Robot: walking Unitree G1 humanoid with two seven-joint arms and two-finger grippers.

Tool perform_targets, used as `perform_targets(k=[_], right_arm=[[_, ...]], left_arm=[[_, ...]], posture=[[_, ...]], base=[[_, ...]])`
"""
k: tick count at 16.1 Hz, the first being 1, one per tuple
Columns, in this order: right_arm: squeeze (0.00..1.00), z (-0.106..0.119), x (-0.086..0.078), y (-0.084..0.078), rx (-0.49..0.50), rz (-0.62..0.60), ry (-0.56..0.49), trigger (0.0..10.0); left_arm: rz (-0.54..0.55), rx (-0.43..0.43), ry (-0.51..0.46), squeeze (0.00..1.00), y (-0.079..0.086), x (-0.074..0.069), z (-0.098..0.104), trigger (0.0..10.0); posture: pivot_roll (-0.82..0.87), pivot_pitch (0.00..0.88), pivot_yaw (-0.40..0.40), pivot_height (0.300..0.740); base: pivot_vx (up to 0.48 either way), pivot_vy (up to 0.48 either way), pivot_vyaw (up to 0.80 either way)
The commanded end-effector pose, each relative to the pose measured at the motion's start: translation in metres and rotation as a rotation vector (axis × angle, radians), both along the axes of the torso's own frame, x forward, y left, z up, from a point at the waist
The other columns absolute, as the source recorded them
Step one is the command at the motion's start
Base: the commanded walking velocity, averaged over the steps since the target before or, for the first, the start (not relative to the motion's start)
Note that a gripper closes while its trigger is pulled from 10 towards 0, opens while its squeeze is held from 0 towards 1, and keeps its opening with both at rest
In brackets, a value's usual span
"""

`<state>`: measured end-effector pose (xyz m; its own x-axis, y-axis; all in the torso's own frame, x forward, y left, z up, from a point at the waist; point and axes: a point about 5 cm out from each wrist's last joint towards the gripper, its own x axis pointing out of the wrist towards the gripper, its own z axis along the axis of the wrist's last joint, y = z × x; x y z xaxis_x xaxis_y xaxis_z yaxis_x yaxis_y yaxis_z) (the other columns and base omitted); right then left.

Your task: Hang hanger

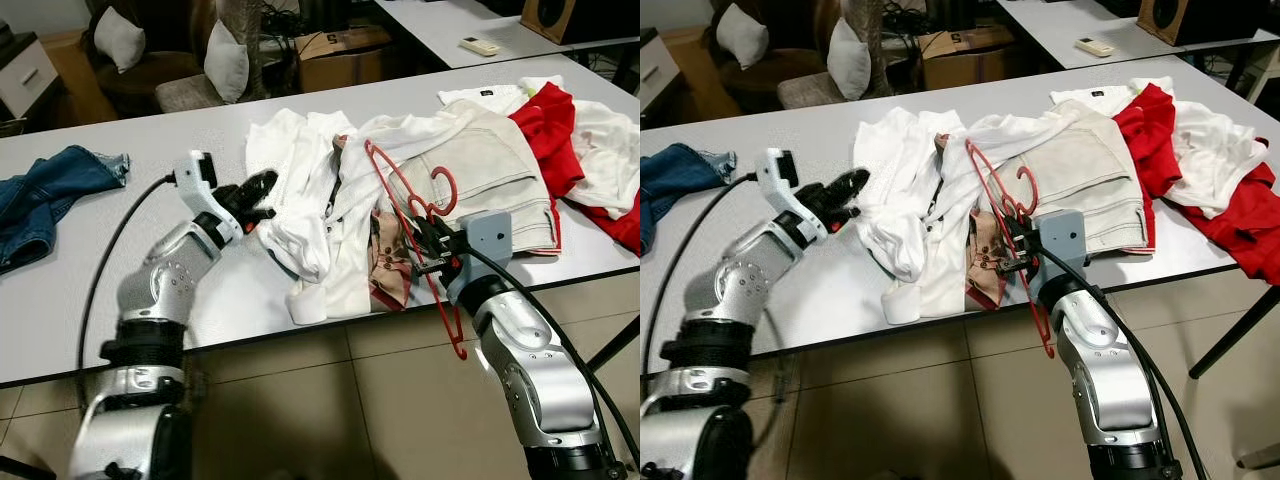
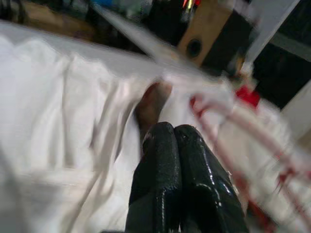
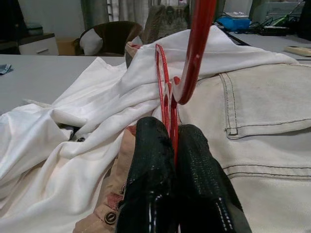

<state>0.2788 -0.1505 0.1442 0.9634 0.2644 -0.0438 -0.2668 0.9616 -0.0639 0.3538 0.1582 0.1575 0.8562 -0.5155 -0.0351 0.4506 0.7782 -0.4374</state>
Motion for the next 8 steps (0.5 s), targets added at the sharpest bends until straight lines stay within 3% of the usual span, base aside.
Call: perform_targets(k=[1, 2, 5, 8], right_arm=[[0.00, 0.001, 0.002, 0.002, 0.004, 0.001, -0.012, 10.0], [0.00, 0.001, 0.002, 0.003, 0.005, 0.001, -0.012, 10.0], [0.00, 0.000, 0.002, 0.004, 0.008, 0.003, -0.009, 10.0], [0.00, 0.000, 0.001, 0.003, 0.011, -0.004, -0.009, 10.0]], left_arm=[[-0.019, 0.069, 0.055, 0.47, -0.003, -0.004, -0.011, 10.0], [-0.014, 0.070, 0.076, 1.00, -0.003, -0.006, -0.015, 10.0], [0.011, 0.012, 0.117, 1.00, -0.007, -0.008, -0.027, 10.0], [0.082, 0.060, 0.152, 1.00, -0.001, -0.008, -0.040, 10.0]], posture=[[-0.11, 0.000, 0.151, 0.740], [-0.11, 0.000, 0.151, 0.740], [-0.11, 0.000, 0.156, 0.740], [-0.12, 0.000, 0.165, 0.740]], base=[[0.000, 0.000, 0.00], [0.000, 0.000, 0.00], [0.000, 0.000, 0.00], [0.000, 0.000, 0.00]])
